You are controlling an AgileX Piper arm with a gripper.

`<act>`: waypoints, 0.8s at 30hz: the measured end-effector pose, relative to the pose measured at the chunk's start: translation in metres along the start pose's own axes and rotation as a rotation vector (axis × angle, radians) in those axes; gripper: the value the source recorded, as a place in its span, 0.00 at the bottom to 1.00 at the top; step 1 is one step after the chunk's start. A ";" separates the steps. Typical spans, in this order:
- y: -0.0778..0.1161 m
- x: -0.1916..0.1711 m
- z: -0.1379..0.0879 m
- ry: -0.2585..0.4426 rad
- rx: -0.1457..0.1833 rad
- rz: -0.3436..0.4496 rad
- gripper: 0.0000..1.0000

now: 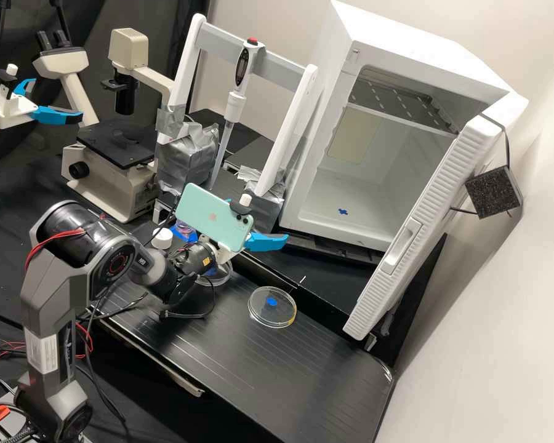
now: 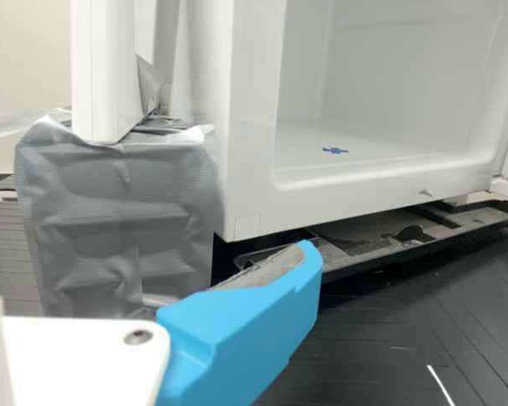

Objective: Close the lid

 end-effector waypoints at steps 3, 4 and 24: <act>0.000 0.000 0.000 0.000 0.000 0.000 1.00; 0.000 0.000 0.000 0.000 0.000 0.000 1.00; 0.042 -0.087 0.045 -0.030 0.018 0.206 1.00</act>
